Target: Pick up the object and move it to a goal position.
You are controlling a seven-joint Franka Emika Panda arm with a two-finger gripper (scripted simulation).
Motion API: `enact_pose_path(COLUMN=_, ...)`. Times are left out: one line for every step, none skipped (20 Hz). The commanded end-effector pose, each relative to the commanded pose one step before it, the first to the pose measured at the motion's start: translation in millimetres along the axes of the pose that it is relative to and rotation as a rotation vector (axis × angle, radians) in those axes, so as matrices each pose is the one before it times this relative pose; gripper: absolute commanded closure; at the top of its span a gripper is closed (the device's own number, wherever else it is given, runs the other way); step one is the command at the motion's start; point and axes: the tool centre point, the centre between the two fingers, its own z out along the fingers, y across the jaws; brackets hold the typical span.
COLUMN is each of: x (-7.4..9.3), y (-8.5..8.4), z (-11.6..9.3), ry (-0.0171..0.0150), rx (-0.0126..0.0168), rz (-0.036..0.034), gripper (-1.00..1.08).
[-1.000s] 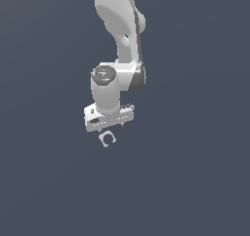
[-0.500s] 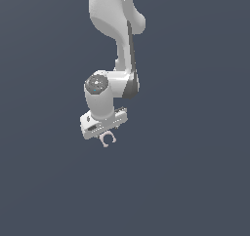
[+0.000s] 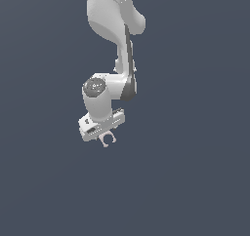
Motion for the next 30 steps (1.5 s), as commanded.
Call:
enact_pose_path(x=0.15, y=-0.06, z=0.25, ry=0.00023, rx=-0.00016, rz=-0.00035, gripper=-0.92)
enact_pose_path(x=-0.06, y=0.04, z=1.16, ry=0.00000, rx=0.00000, rz=0.00000, gripper=-0.92)
enact_pose_path(x=-0.10, y=0.06, z=1.93, ry=0.00000, rx=0.00000, rz=0.00000, gripper=-0.92)
enact_pose_path(x=0.13, y=-0.25, z=2.63, ry=0.00010, rx=-0.00003, rz=-0.00068, gripper=-0.92)
enact_pose_path(x=-0.19, y=0.09, z=3.45, ry=0.00000, rx=0.00000, rz=0.00000, gripper=-0.92)
enact_pose_path(x=0.04, y=-0.23, z=4.14, ry=0.00010, rx=-0.00003, rz=-0.00068, gripper=-0.92)
enact_pose_path(x=-0.29, y=0.11, z=4.93, ry=0.00000, rx=0.00000, rz=0.00000, gripper=-0.92)
enact_pose_path(x=-0.07, y=-0.21, z=5.58, ry=0.00010, rx=-0.00002, rz=-0.00068, gripper=-0.92)
enact_pose_path(x=-0.10, y=-0.20, z=6.01, ry=0.00010, rx=-0.00002, rz=-0.00068, gripper=-0.92)
enact_pose_path(x=-0.31, y=0.12, z=5.36, ry=0.00000, rx=0.00000, rz=0.00000, gripper=-0.92)
enact_pose_path(x=0.17, y=-0.32, z=4.44, ry=0.00015, rx=-0.00003, rz=-0.00096, gripper=-0.92)
enact_pose_path(x=-0.11, y=0.16, z=3.69, ry=0.00000, rx=0.00000, rz=0.00000, gripper=-0.92)
enact_pose_path(x=0.00, y=0.20, z=2.86, ry=0.00000, rx=0.00000, rz=0.00000, gripper=-0.92)
enact_pose_path(x=0.40, y=-0.09, z=1.96, ry=0.00015, rx=-0.00004, rz=-0.00067, gripper=-0.92)
enact_pose_path(x=0.23, y=0.26, z=1.25, ry=0.00000, rx=0.00000, rz=0.00000, gripper=-0.92)
enact_pose_path(x=0.27, y=0.24, z=0.55, ry=0.00000, rx=0.00000, rz=0.00000, gripper=-0.92)
enact_pose_path(x=0.13, y=0.10, z=0.10, ry=0.00000, rx=0.00000, rz=0.00000, gripper=-0.92)
enact_pose_path(x=0.00, y=0.00, z=0.00, ry=0.00000, rx=0.00000, rz=0.00000, gripper=1.08)
enact_pose_path(x=0.00, y=0.00, z=0.00, ry=0.00000, rx=0.00000, rz=0.00000, gripper=1.08)
enact_pose_path(x=0.00, y=0.00, z=0.00, ry=0.00000, rx=0.00000, rz=0.00000, gripper=1.08)
enact_pose_path(x=0.00, y=0.00, z=0.00, ry=0.00000, rx=0.00000, rz=0.00000, gripper=1.08)
enact_pose_path(x=0.00, y=0.00, z=0.00, ry=0.00000, rx=0.00000, rz=0.00000, gripper=1.08)
enact_pose_path(x=0.00, y=0.00, z=0.00, ry=0.00000, rx=0.00000, rz=0.00000, gripper=1.08)
enact_pose_path(x=0.00, y=0.00, z=0.00, ry=0.00000, rx=0.00000, rz=0.00000, gripper=1.08)
enact_pose_path(x=0.00, y=0.00, z=0.00, ry=0.00000, rx=0.00000, rz=0.00000, gripper=1.08)
enact_pose_path(x=0.00, y=0.00, z=0.00, ry=0.00000, rx=0.00000, rz=0.00000, gripper=1.08)
enact_pose_path(x=0.00, y=0.00, z=0.00, ry=0.00000, rx=0.00000, rz=0.00000, gripper=1.08)
enact_pose_path(x=-0.09, y=0.09, z=-0.38, ry=0.00000, rx=0.00000, rz=0.00000, gripper=1.08)
enact_pose_path(x=0.02, y=-0.01, z=-0.30, ry=0.00000, rx=0.00000, rz=0.00000, gripper=1.08)
enact_pose_path(x=0.05, y=-0.02, z=-0.91, ry=0.00000, rx=0.00000, rz=0.00000, gripper=1.08)
